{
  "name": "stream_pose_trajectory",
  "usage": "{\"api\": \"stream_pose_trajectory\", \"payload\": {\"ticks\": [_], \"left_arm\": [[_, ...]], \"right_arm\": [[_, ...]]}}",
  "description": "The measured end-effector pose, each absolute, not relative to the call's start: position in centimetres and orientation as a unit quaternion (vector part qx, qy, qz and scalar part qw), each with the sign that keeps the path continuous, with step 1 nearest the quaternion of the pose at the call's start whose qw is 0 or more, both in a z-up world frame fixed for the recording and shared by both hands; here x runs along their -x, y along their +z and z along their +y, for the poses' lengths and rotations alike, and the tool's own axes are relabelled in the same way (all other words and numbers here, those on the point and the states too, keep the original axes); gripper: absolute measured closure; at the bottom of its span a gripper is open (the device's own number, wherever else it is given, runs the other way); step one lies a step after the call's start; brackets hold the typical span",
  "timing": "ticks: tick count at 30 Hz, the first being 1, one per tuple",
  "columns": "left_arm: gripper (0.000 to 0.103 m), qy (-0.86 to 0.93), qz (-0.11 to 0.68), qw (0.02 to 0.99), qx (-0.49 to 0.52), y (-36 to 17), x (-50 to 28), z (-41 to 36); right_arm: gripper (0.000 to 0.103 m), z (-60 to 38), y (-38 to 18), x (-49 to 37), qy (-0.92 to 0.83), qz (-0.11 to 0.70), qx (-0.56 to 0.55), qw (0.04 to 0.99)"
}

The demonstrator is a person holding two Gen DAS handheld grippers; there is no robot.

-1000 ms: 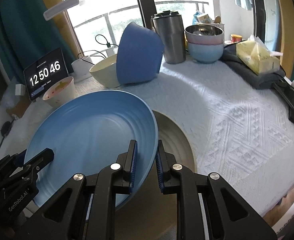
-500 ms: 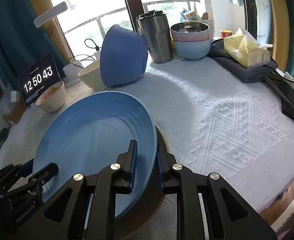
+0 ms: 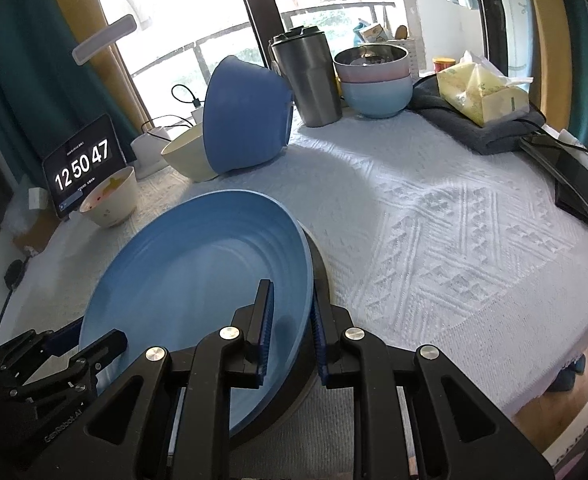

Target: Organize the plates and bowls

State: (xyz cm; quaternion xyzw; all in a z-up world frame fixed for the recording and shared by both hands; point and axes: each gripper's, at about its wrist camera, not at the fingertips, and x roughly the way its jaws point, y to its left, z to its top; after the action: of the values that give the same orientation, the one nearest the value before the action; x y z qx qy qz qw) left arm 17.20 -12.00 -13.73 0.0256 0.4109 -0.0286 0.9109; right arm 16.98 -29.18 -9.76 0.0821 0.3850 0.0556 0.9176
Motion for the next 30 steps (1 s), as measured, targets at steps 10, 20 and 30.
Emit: {"api": "stream_pose_trajectory", "payload": {"ticks": [10, 20, 30], "left_arm": [[0.059, -0.022, 0.406, 0.913, -0.021, -13.4, -16.8, -11.6], [0.058, -0.02, 0.408, 0.912, -0.022, -13.6, -17.3, -11.8], [0.058, -0.014, 0.413, 0.91, -0.021, -13.8, -18.2, -11.8]], "right_arm": [[0.081, -29.2, -9.0, -16.0, 0.044, 0.372, -0.074, 0.924], [0.059, -30.2, -9.3, -16.3, 0.025, 0.365, -0.072, 0.928], [0.059, -30.9, -11.0, -17.5, 0.024, 0.384, -0.084, 0.919]]}}
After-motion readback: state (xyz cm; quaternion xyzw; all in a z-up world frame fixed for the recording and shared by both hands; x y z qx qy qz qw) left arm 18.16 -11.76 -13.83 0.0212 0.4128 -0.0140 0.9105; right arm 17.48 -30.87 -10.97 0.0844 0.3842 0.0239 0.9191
